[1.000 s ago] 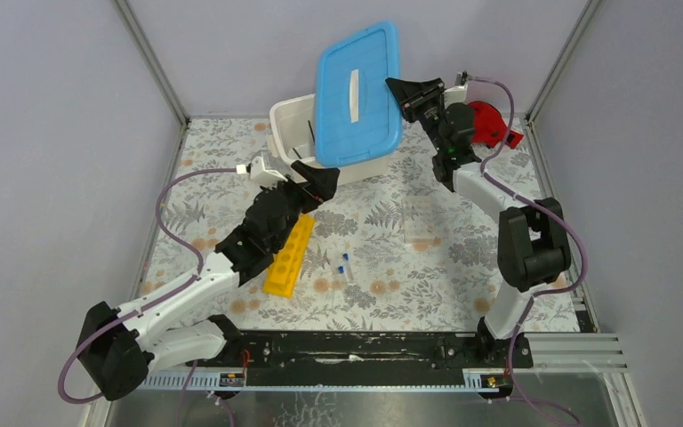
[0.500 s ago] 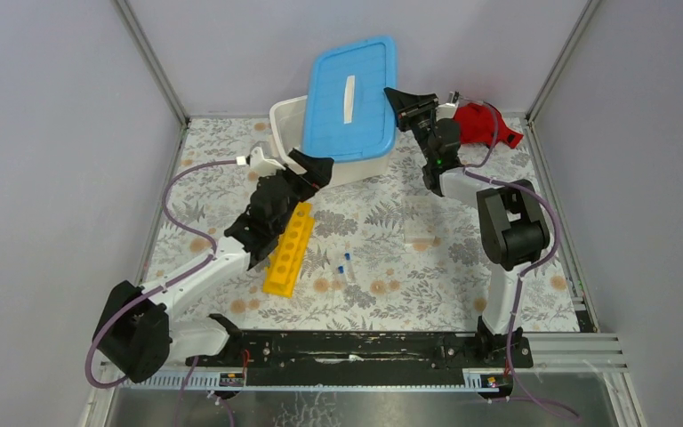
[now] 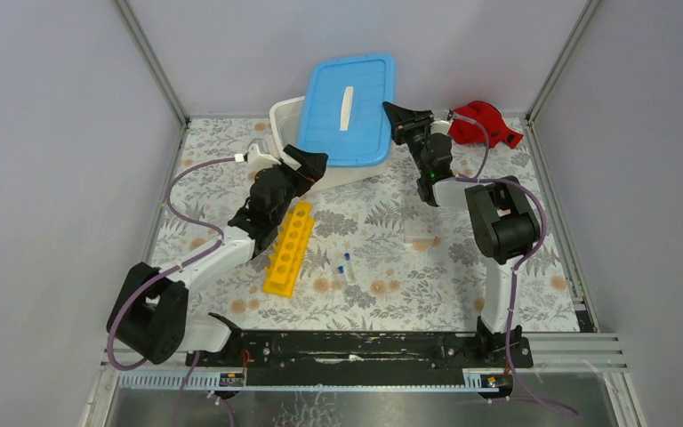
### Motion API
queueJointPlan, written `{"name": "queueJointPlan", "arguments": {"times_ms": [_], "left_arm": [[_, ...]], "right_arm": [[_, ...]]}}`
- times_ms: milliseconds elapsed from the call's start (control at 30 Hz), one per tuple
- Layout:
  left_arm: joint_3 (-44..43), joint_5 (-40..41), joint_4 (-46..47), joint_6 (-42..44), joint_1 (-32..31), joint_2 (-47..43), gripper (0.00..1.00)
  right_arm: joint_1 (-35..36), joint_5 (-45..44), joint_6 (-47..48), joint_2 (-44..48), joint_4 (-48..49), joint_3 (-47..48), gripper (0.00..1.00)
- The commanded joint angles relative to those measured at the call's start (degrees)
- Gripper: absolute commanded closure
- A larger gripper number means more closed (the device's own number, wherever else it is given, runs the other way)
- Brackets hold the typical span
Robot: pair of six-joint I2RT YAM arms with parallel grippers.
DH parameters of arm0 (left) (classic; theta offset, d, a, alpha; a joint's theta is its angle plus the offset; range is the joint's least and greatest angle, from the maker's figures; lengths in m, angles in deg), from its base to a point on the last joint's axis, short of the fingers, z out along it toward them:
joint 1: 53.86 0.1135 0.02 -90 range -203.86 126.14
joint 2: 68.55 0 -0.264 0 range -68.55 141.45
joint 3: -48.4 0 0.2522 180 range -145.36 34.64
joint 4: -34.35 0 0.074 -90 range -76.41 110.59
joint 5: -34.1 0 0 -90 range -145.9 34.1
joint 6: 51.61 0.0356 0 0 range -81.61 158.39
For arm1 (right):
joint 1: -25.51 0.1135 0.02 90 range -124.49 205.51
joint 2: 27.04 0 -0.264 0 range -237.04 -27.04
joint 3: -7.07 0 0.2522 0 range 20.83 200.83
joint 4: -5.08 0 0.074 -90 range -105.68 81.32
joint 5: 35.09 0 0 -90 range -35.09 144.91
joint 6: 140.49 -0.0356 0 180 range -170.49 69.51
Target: Organize the chemistry lab equipment
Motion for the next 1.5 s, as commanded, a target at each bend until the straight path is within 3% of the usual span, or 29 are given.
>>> {"name": "queueJointPlan", "arguments": {"times_ms": [0, 533, 733, 933, 1467], "left_arm": [[-0.43, -2.84, 4.45, -1.59, 1.03, 0.80, 0.01], [-5.51, -7.29, 9.75, -5.78, 2.54, 10.86, 0.02], [-6.50, -9.54, 13.76, -7.27, 2.94, 12.74, 0.10], [-5.60, -13.17, 17.83, -8.94, 3.07, 13.06, 0.20], [-2.74, -14.63, 19.33, -9.99, 3.07, 7.44, 0.28]], "right_arm": [[1.45, -2.73, 0.57, 0.51, 6.11, 0.22, 1.00], [2.55, -1.96, -1.59, 0.07, 6.74, -1.18, 1.00], [2.55, -0.25, -1.50, 0.73, 5.82, -2.34, 1.00], [2.55, 0.87, -2.51, 0.75, 6.91, -4.36, 1.00], [2.97, 4.64, -1.73, 5.25, 6.45, -8.04, 1.00]]}}
